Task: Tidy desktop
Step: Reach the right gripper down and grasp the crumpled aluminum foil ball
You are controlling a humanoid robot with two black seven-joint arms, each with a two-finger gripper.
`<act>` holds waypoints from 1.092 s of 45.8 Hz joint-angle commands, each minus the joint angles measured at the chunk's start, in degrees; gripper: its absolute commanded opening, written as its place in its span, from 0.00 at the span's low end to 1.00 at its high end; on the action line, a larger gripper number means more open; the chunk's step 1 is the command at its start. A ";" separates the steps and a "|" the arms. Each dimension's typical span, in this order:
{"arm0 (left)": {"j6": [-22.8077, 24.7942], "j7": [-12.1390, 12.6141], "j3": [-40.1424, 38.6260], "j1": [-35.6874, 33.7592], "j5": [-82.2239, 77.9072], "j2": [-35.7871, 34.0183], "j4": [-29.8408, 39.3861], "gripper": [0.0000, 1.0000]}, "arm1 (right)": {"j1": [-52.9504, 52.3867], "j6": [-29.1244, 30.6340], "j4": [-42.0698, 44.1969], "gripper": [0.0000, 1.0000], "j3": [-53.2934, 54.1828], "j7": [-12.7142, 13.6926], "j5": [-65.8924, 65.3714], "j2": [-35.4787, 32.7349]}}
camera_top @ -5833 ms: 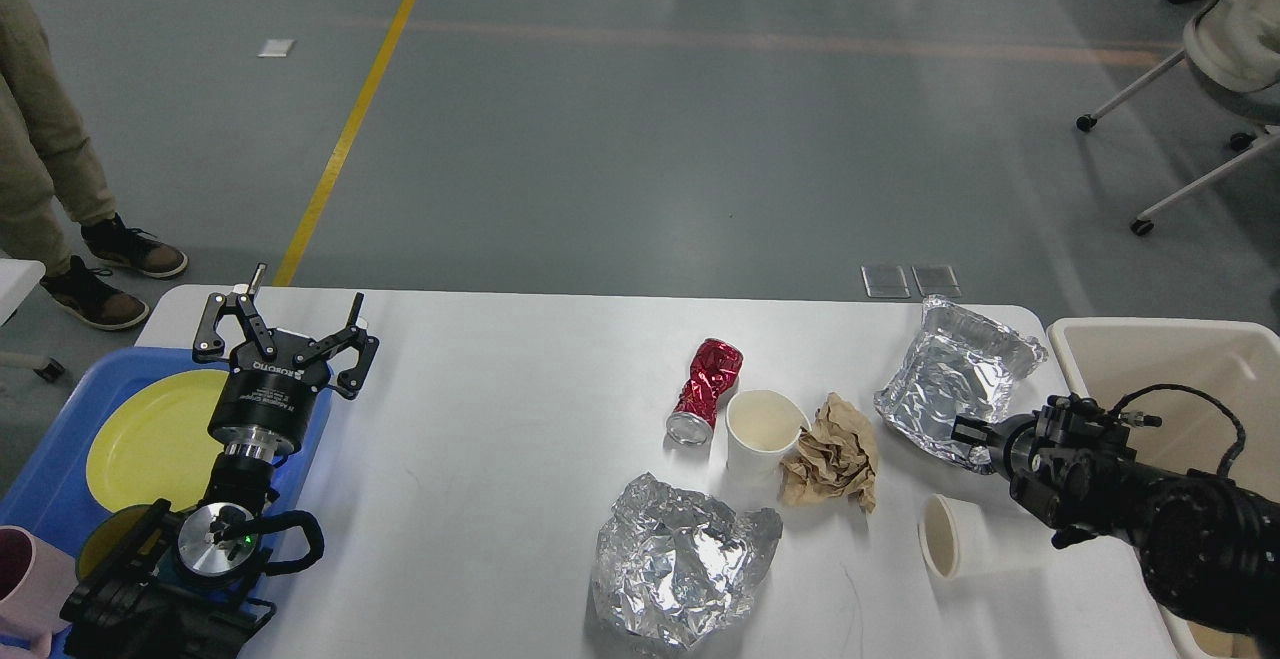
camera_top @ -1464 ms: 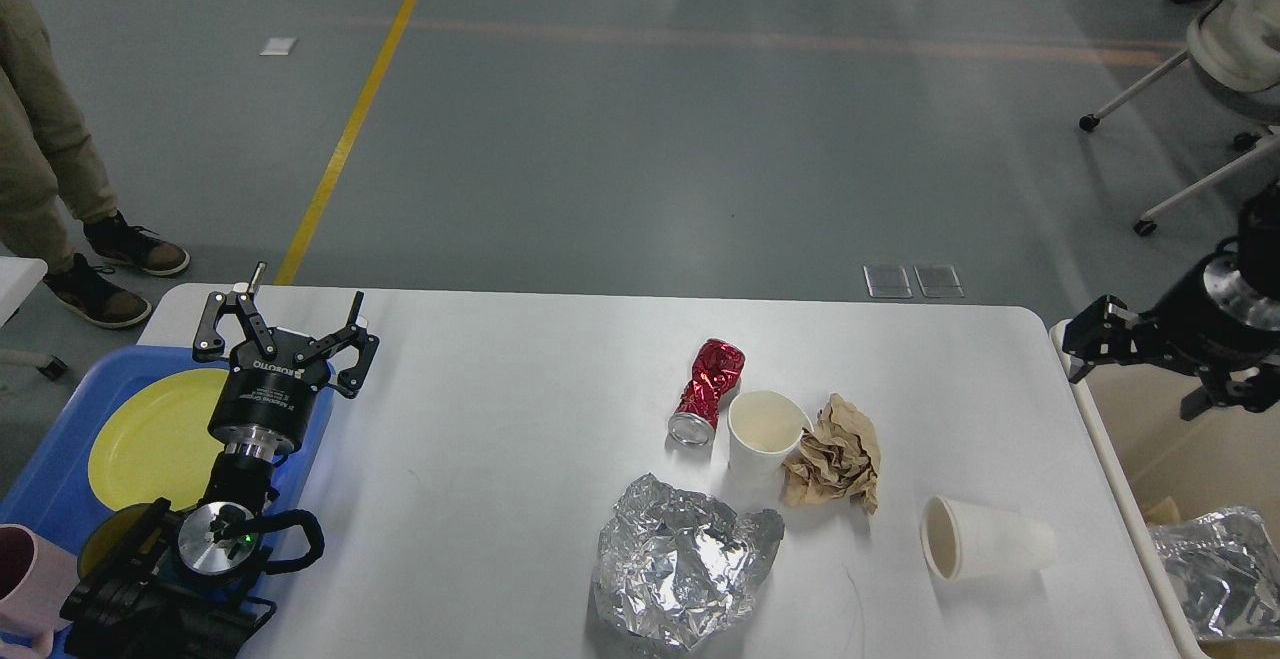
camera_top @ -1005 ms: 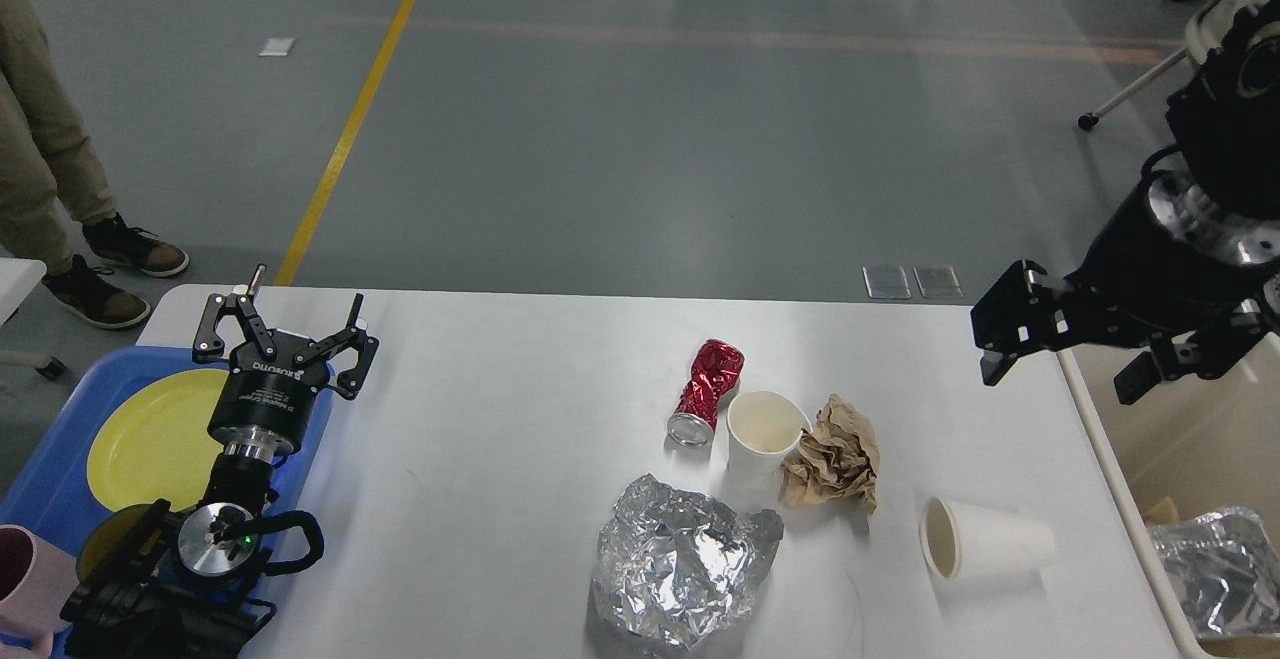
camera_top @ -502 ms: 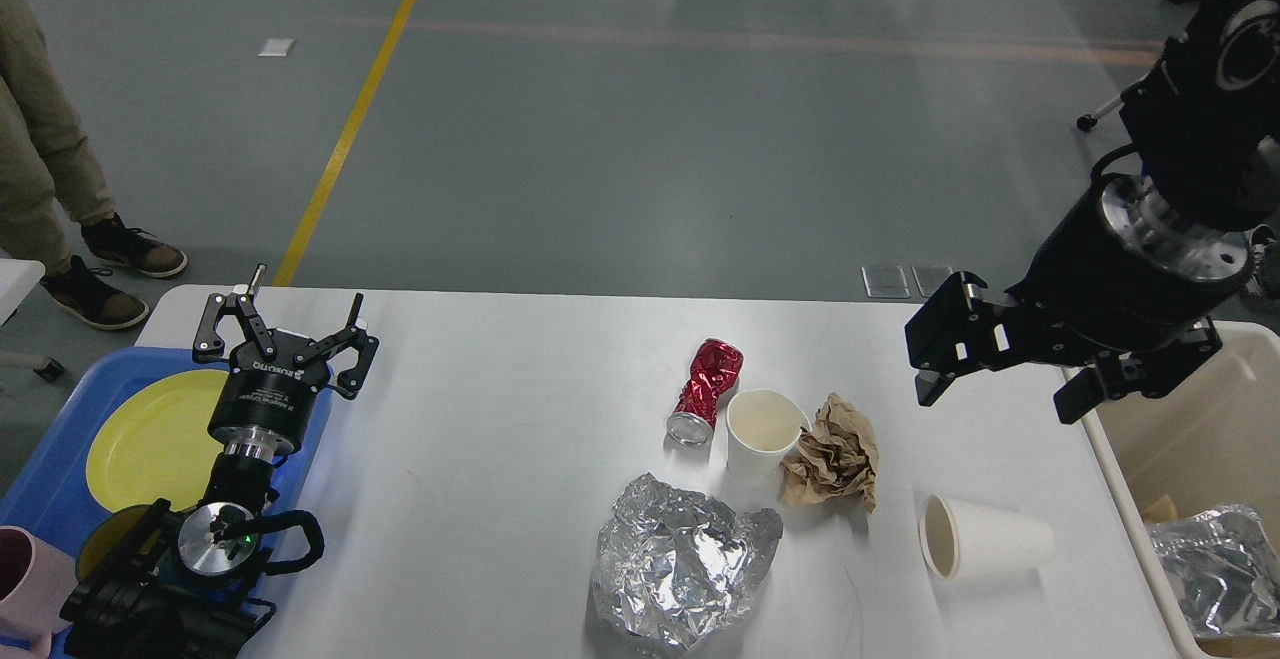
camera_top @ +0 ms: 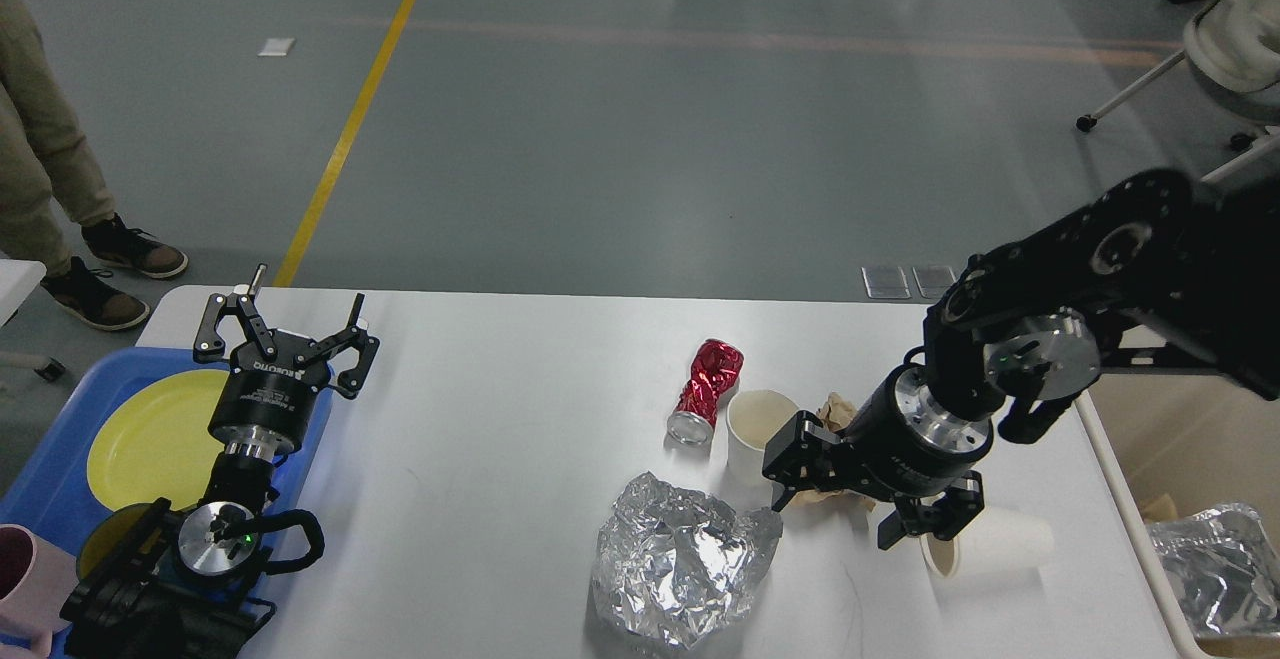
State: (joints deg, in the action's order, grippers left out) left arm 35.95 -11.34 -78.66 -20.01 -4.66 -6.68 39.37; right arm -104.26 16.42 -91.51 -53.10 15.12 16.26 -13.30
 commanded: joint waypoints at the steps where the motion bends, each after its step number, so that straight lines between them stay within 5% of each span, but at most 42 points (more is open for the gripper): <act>1: 0.00 0.00 0.00 -0.03 0.00 0.00 0.01 0.96 | 7.58 -5.78 3.00 0.98 3.00 0.62 0.00 0.82; 33: 0.00 0.00 0.00 -0.03 0.00 0.00 0.09 0.96 | 30.61 -13.17 24.27 0.93 10.82 0.79 0.00 10.58; 39: 0.00 0.00 0.00 0.06 0.08 0.00 0.01 0.96 | 31.75 -13.17 25.33 0.79 10.82 0.88 0.09 10.75; 50: 0.00 0.00 0.00 0.06 0.00 0.00 0.01 0.96 | 32.11 -12.02 24.80 0.22 10.82 0.88 0.00 11.11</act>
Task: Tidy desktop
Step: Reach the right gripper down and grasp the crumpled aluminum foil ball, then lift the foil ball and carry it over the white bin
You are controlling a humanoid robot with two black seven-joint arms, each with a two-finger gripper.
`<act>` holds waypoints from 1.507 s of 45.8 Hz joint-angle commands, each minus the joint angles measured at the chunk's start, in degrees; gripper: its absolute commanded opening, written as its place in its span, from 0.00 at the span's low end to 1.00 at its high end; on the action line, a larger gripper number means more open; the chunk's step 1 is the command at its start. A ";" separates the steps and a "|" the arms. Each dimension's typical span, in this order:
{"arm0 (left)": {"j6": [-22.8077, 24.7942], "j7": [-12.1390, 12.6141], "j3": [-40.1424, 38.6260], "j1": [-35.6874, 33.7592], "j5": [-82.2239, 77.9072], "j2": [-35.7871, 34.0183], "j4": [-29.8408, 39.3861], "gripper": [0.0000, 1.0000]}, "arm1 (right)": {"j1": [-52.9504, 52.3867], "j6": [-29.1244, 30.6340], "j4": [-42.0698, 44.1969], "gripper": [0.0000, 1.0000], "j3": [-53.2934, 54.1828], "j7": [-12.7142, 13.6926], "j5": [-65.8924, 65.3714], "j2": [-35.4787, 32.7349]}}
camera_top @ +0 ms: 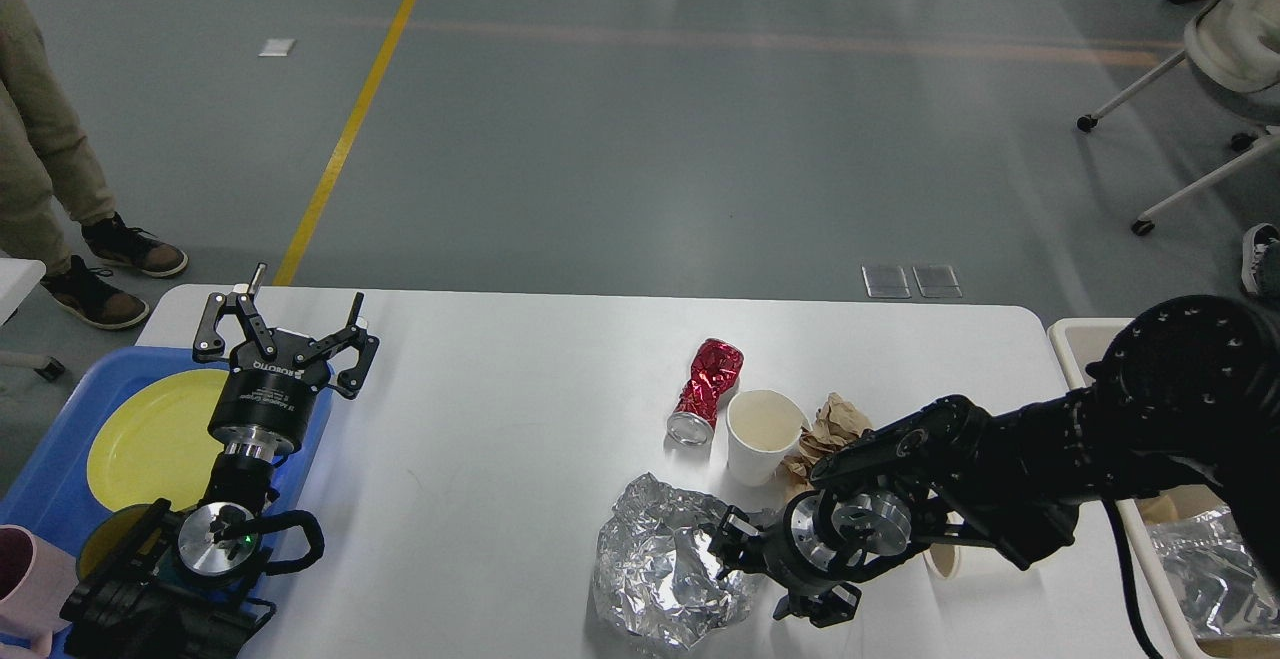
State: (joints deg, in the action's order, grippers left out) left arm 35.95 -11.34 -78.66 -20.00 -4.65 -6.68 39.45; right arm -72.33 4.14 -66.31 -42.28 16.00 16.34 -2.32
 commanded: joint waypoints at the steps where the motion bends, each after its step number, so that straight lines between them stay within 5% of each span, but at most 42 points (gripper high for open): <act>1: 0.00 0.00 0.00 -0.03 0.08 0.00 0.02 0.96 | 0.25 0.25 -0.40 0.19 0.00 0.00 -0.08 0.30; 6: 0.00 0.00 0.00 -0.03 -0.01 0.00 0.02 0.96 | 0.52 0.25 -0.49 0.02 0.00 -0.09 -0.26 0.65; 34: 0.00 0.00 0.00 0.05 -0.01 0.00 -0.07 0.96 | -2.29 3.41 -2.76 0.00 0.09 0.00 0.18 0.04; 53: 0.00 0.00 0.00 -0.03 -0.01 0.00 0.02 0.96 | -28.99 10.44 -25.87 0.00 -5.17 0.00 3.96 -12.53; 69: 0.00 0.00 0.00 0.05 -0.01 0.00 0.02 0.96 | -62.66 33.38 -30.19 0.00 -25.74 -1.05 3.26 -16.58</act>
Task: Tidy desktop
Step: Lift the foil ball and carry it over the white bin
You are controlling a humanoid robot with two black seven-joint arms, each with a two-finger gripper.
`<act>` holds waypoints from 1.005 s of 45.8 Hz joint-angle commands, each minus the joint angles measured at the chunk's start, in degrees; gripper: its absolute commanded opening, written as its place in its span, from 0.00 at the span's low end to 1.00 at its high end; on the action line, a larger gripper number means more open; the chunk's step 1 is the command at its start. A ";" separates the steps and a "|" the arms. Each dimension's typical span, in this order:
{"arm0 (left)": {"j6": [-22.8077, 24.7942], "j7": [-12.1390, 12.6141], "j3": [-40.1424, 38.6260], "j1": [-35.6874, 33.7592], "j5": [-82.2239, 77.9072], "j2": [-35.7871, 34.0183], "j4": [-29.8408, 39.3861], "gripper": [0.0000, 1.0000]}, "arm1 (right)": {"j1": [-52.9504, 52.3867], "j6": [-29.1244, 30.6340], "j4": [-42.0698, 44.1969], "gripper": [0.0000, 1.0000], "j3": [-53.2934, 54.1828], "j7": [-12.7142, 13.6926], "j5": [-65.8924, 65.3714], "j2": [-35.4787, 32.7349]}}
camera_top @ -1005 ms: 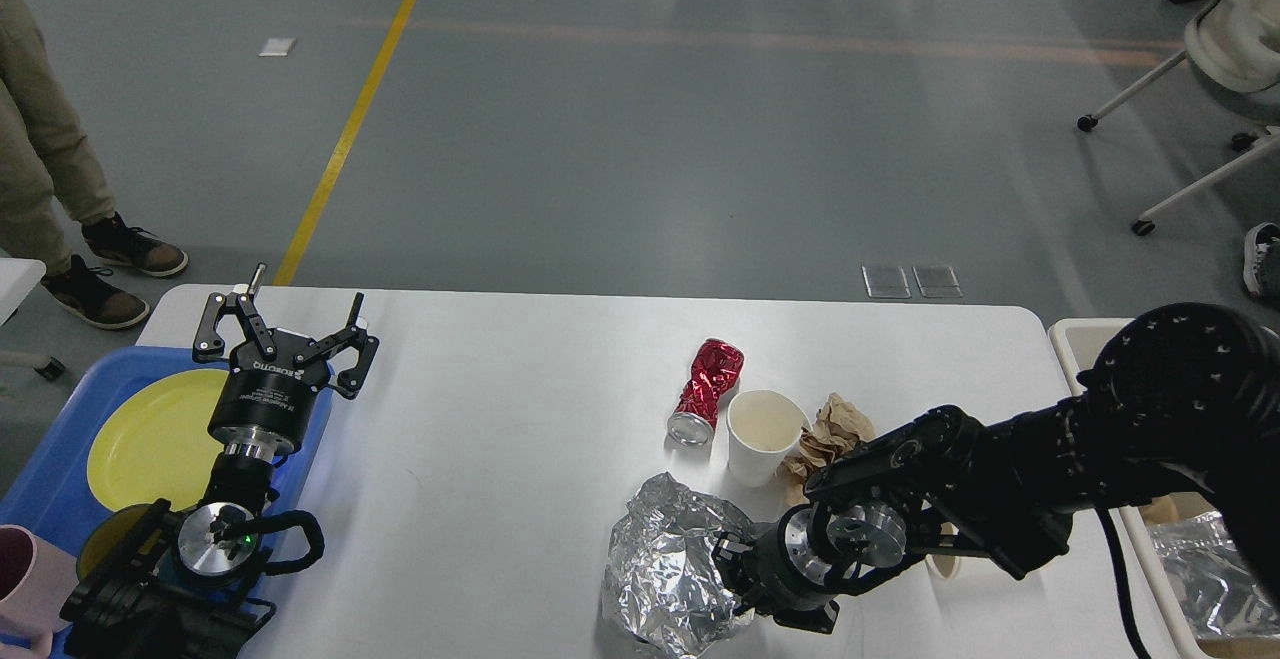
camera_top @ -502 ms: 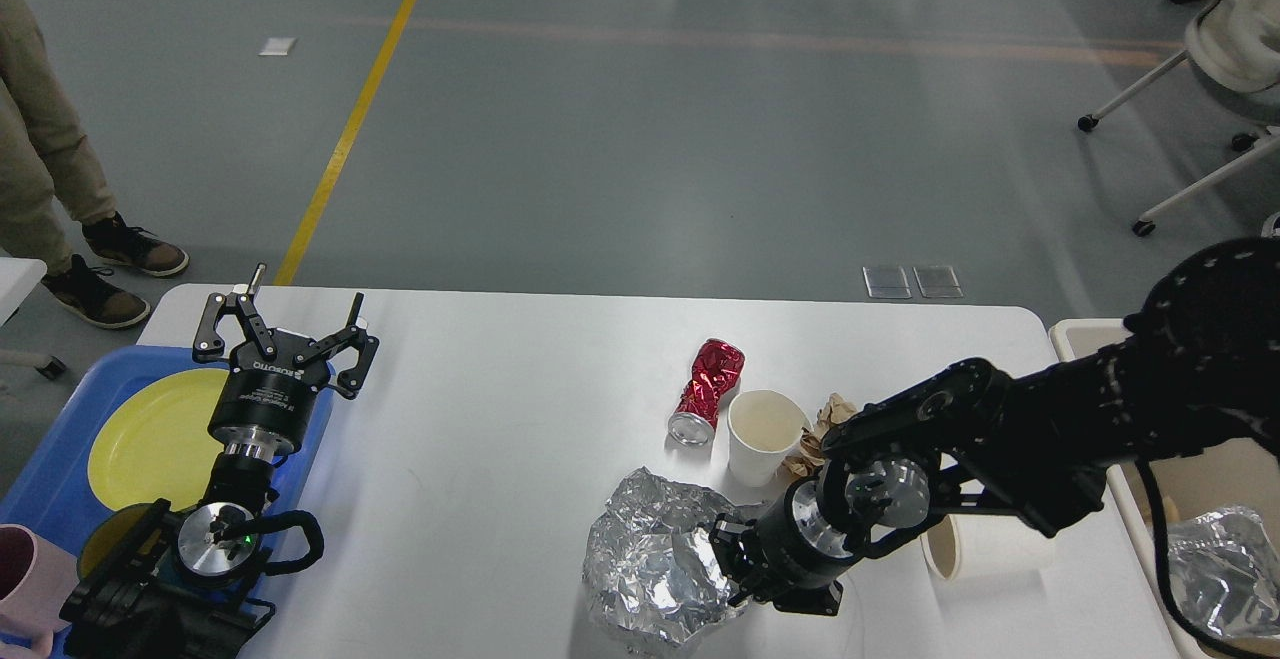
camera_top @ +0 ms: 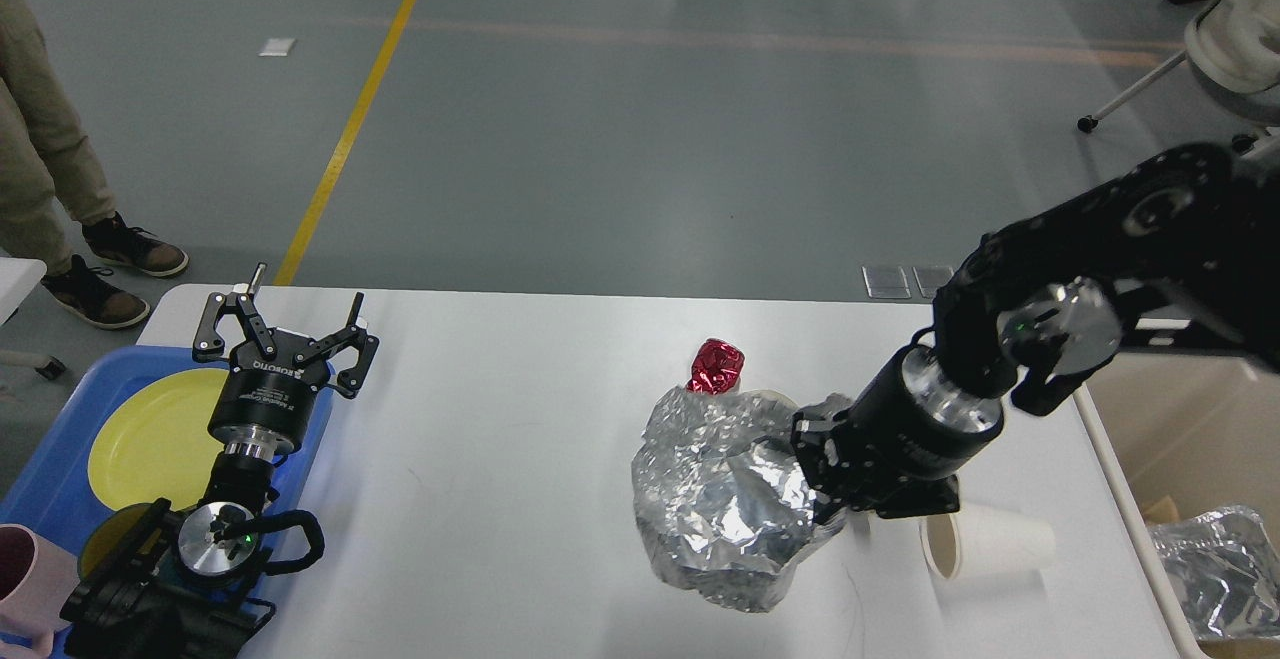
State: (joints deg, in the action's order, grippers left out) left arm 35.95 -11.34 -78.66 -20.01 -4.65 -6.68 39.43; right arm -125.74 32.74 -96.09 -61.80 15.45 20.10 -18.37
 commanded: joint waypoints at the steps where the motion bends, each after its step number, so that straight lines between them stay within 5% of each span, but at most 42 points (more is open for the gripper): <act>1: 0.00 0.00 0.00 0.06 0.00 0.00 0.03 0.96 | -10.39 5.40 -0.50 0.00 -7.10 -0.68 -0.59 -0.52; 5: 0.00 0.00 0.00 0.06 0.00 0.00 0.03 0.96 | -13.03 7.16 -0.94 0.00 -10.00 -2.70 -1.12 -0.17; 12: 0.00 0.00 0.00 -0.02 0.00 0.00 0.03 0.96 | -14.27 6.82 -1.21 0.00 -16.15 -12.27 -4.80 1.94; 15: 0.00 0.00 0.00 0.06 0.08 0.00 -0.06 0.96 | -14.35 6.55 -1.21 0.00 -18.35 -14.21 -6.30 2.47; 30: 0.00 0.00 0.00 0.06 0.08 0.00 -0.06 0.96 | -12.52 6.02 2.83 0.00 -25.82 -14.22 -7.62 -1.65; 46: 0.00 0.00 0.00 0.06 0.08 0.00 -0.06 0.96 | 12.17 4.45 31.65 0.00 -30.14 -14.04 -8.94 -21.61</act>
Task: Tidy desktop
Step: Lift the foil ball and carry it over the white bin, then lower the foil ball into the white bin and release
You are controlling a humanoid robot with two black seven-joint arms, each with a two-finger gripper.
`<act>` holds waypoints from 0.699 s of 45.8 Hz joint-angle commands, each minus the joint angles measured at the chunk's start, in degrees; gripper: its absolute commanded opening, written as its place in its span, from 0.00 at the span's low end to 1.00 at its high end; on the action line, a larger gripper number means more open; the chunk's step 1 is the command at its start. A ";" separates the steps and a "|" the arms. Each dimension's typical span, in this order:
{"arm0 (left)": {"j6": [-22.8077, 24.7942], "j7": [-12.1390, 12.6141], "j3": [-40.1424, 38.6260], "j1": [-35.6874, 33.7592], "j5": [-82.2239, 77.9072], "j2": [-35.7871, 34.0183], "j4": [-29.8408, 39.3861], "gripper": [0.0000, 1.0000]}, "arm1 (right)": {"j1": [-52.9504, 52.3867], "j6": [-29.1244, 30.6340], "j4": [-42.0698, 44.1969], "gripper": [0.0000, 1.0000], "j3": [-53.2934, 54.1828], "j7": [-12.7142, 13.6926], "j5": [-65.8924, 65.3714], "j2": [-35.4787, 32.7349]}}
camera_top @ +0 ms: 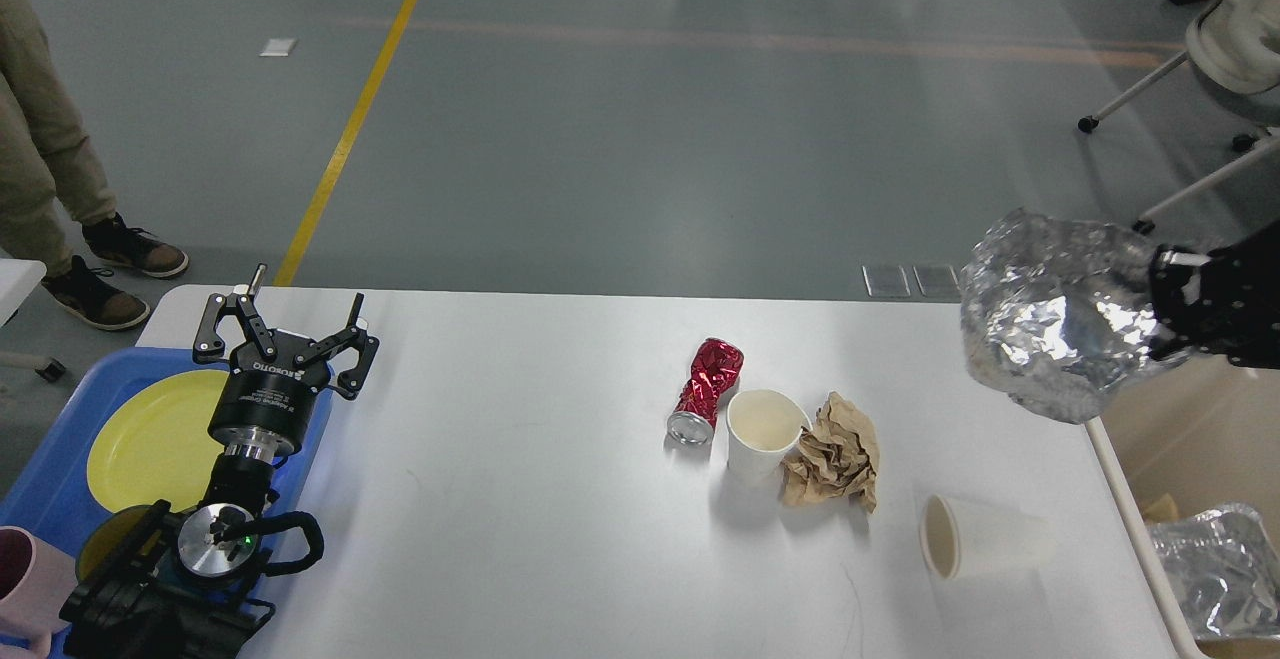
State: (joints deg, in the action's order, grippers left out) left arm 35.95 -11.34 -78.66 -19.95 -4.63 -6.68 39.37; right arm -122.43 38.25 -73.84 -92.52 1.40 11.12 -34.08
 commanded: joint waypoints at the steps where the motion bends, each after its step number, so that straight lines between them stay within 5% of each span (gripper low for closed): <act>1: 0.00 0.00 0.00 -0.01 -0.03 0.00 0.00 0.96 | 10.61 -1.94 10.81 0.00 0.84 0.00 0.04 -6.79; 17: 0.00 0.00 0.00 -0.01 0.06 0.00 0.00 0.96 | 46.11 -35.16 23.73 0.00 22.36 -0.08 -0.05 -14.09; 32: 0.00 0.00 0.00 -0.01 0.06 0.00 0.00 0.96 | 83.56 -37.98 62.03 0.00 39.69 0.27 0.92 1.81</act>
State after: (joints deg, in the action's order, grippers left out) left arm 35.95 -11.34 -78.66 -19.95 -4.61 -6.68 39.37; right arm -50.11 0.36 -26.48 -56.86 1.33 11.63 -38.88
